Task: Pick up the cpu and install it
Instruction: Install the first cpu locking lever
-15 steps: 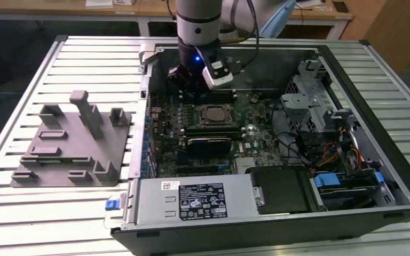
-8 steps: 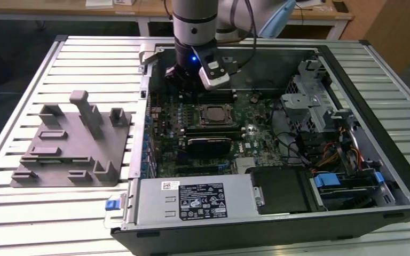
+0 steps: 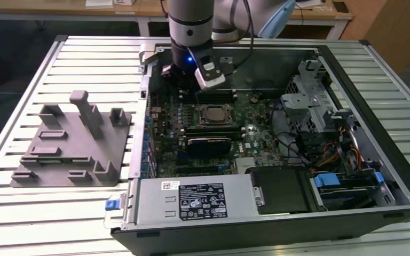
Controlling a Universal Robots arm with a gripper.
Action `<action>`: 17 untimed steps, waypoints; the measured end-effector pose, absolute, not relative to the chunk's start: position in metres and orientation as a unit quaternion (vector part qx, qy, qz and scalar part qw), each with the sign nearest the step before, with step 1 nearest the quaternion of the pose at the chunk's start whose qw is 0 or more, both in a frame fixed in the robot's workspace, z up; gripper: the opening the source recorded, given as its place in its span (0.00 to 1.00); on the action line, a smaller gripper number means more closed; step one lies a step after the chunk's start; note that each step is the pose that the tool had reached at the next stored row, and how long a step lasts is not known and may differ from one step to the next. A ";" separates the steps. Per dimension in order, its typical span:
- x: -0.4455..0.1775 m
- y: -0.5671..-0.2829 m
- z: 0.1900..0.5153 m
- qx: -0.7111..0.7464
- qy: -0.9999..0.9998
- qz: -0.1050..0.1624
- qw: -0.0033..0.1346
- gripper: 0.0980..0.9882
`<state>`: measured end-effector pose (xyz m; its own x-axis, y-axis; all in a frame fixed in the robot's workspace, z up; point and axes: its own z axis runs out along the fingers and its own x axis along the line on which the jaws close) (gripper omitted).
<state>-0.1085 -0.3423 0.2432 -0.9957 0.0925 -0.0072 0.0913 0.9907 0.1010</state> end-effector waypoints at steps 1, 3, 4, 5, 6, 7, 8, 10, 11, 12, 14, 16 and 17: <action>-0.110 -0.342 0.243 0.046 0.997 0.054 0.006 0.01; -0.112 -0.342 0.243 0.046 0.997 0.063 0.005 0.01; -0.113 -0.343 0.243 0.046 0.997 0.068 0.005 0.01; -0.113 -0.343 0.243 0.046 0.996 0.073 0.005 0.01; -0.114 -0.343 0.243 0.046 0.996 0.078 0.005 0.01; -0.114 -0.343 0.243 0.046 0.995 0.084 0.004 0.01; -0.115 -0.343 0.243 0.046 0.995 0.089 0.004 0.01; -0.115 -0.343 0.243 0.046 0.994 0.101 0.004 0.01; -0.115 -0.343 0.243 0.046 0.993 0.107 0.003 0.01; -0.115 -0.343 0.243 0.046 0.992 0.114 0.003 0.01; -0.115 -0.343 0.243 0.046 0.991 0.124 0.003 0.01; -0.115 -0.343 0.243 0.046 0.991 0.126 0.002 0.01; -0.115 -0.343 0.243 0.046 0.991 0.126 0.002 0.01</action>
<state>-0.1152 -0.3432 0.2432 -0.9957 0.0925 0.0069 0.0913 0.9641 0.2493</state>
